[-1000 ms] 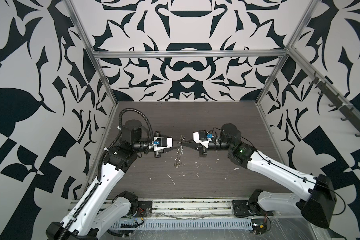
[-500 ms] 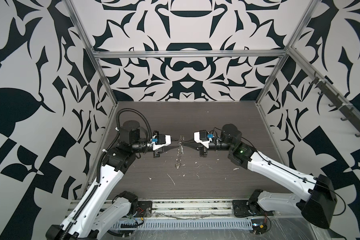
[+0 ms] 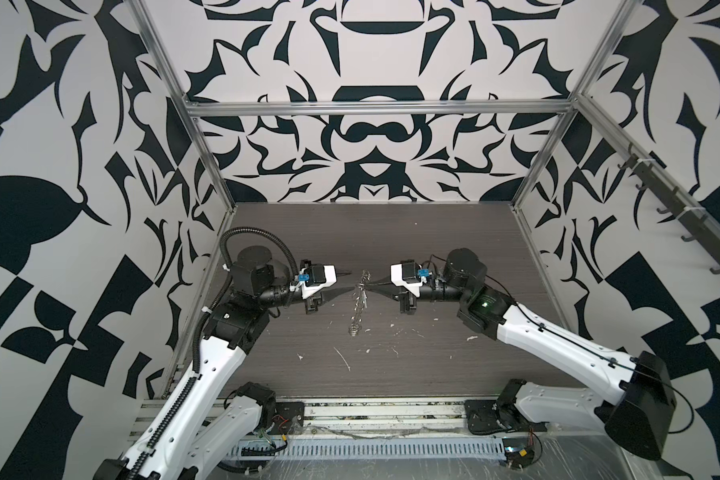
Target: Remove the keys from the keyring
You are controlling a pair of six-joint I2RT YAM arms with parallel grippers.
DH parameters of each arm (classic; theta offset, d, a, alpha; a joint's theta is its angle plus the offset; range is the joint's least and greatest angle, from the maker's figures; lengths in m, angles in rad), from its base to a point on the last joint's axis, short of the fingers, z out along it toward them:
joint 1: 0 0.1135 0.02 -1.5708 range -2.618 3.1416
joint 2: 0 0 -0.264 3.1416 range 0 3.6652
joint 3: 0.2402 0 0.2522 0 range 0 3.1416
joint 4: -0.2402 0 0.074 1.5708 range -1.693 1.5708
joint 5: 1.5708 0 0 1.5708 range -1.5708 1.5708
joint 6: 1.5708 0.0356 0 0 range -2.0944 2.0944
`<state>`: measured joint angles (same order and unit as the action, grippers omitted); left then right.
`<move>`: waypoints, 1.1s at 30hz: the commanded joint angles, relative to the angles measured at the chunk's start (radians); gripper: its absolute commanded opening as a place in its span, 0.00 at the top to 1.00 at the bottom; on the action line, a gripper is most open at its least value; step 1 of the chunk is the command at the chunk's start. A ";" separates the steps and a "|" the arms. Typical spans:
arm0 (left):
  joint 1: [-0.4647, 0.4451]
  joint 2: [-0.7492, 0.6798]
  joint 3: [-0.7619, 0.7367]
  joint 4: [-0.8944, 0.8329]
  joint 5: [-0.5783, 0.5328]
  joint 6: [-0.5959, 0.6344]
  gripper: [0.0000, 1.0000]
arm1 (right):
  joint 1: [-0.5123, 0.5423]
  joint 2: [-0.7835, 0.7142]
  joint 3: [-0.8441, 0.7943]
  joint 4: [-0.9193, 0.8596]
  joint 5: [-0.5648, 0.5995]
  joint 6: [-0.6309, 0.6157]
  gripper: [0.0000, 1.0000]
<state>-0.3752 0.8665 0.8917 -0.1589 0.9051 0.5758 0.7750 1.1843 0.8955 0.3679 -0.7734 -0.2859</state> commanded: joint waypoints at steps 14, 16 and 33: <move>-0.062 0.081 0.093 -0.082 0.078 -0.001 0.68 | 0.001 0.004 0.046 0.035 -0.003 -0.001 1.00; -0.073 0.086 0.098 -0.089 0.071 0.001 0.69 | 0.002 0.005 0.046 0.033 -0.003 -0.001 1.00; -0.091 0.092 0.128 -0.174 -0.002 0.103 1.00 | 0.001 -0.003 0.049 0.023 -0.005 0.002 1.00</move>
<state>-0.4648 0.9699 0.9909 -0.2909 0.9268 0.6449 0.7723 1.1992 0.8974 0.3336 -0.7662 -0.2882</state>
